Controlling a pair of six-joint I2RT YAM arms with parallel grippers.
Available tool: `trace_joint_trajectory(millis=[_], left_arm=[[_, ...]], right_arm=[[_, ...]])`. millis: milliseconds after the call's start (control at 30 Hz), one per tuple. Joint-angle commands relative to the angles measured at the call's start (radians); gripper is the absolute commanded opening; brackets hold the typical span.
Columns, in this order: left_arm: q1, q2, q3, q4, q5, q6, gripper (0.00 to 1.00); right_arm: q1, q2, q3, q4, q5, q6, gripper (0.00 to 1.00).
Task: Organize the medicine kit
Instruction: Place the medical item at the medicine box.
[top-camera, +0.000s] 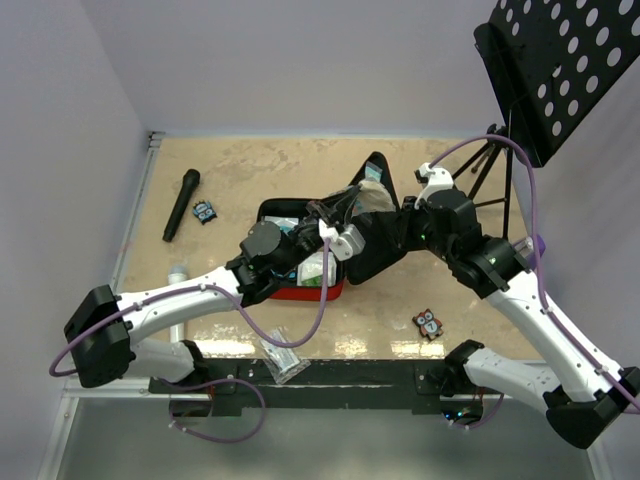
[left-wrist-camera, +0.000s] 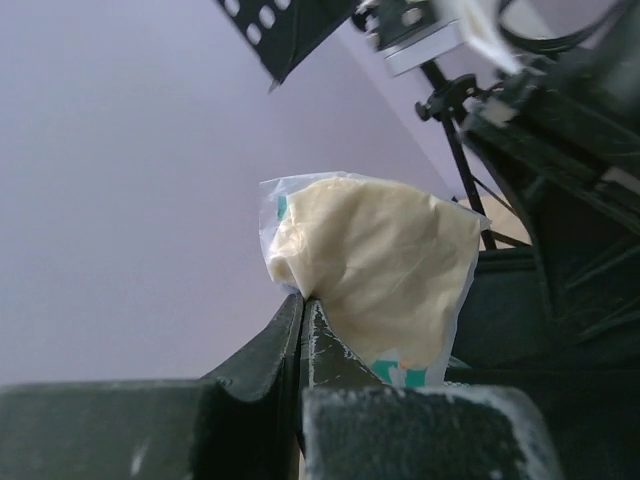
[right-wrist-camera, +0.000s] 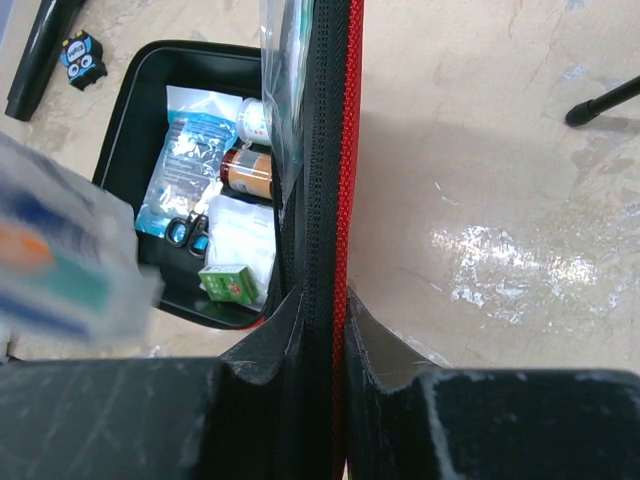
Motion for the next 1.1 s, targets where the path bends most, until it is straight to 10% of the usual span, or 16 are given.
trace_joint_trajectory(millis=[0,433,1067], left_arm=[[0.029,0.023,0.037,0.065,0.252,0.206,0.0],[0.131,0.176,0.112,0.18,0.461,0.26,0.0],[0.156,0.193,0.068,0.044,0.365,0.685,0.0]], right_arm=[[0.006,-0.011,0.058,0.011,-0.017,-0.032,0.11],[0.006,-0.036,0.063,-0.022,-0.097,-0.021,0.08],[0.006,0.002,0.078,-0.011,-0.115,-0.041,0.08]])
